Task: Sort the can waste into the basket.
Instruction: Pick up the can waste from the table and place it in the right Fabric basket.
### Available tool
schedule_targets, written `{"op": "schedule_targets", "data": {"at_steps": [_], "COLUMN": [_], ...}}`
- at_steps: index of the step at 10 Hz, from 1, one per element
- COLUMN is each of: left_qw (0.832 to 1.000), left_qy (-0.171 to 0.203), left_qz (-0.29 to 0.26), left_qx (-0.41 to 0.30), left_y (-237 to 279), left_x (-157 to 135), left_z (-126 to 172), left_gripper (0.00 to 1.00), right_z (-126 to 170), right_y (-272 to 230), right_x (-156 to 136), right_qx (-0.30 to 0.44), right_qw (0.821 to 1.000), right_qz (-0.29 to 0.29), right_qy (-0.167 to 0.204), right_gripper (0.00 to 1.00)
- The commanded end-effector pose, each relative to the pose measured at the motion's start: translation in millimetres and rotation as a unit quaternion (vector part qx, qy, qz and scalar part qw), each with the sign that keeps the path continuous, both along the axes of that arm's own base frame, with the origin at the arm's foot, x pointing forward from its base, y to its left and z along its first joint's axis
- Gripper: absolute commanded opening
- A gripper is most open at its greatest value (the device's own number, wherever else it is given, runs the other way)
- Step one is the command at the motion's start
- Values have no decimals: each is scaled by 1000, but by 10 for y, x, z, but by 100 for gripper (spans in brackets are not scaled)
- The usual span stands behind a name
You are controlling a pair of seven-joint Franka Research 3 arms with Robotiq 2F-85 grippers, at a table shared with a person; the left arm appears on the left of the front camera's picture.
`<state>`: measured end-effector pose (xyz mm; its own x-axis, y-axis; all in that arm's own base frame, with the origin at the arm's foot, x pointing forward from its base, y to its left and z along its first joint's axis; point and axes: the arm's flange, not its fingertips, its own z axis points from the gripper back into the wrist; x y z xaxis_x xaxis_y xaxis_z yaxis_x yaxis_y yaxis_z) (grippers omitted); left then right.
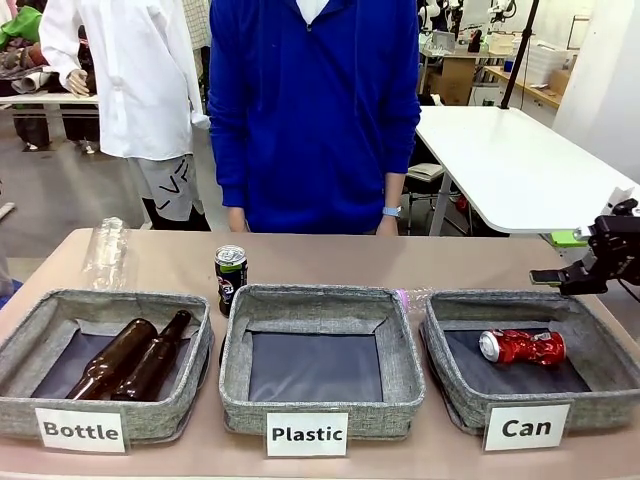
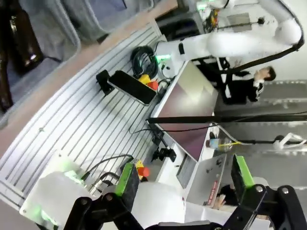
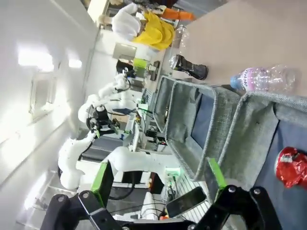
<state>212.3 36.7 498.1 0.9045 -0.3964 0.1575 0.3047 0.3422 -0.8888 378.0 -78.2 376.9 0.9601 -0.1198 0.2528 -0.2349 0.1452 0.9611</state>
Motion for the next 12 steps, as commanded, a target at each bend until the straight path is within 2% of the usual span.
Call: {"op": "schedule_targets", "data": {"at_steps": [1, 2, 3, 12], "left_qw": [1000, 999, 1000, 1000], "left_qy": [-5, 37, -2, -2], "left_qz": [5, 32, -13, -13], "left_qx": [18, 5, 12, 12], "left_y": [-432, -516, -189, -189], "left_x": [-106, -14, 73, 73], "left_z": [-189, -260, 15, 15], "left_gripper": [100, 100, 100, 100], "right_z": [3, 3, 3, 3], "right_y": [12, 12, 12, 12], "right_x": [66, 66, 66, 66], "right_qx": [-11, -11, -11, -11], "right_qw": [1000, 1000, 1000, 1000], "right_qz": [12, 12, 12, 12], "right_qy": [-9, -9, -9, -9], "right_gripper": [100, 100, 100, 100]}}
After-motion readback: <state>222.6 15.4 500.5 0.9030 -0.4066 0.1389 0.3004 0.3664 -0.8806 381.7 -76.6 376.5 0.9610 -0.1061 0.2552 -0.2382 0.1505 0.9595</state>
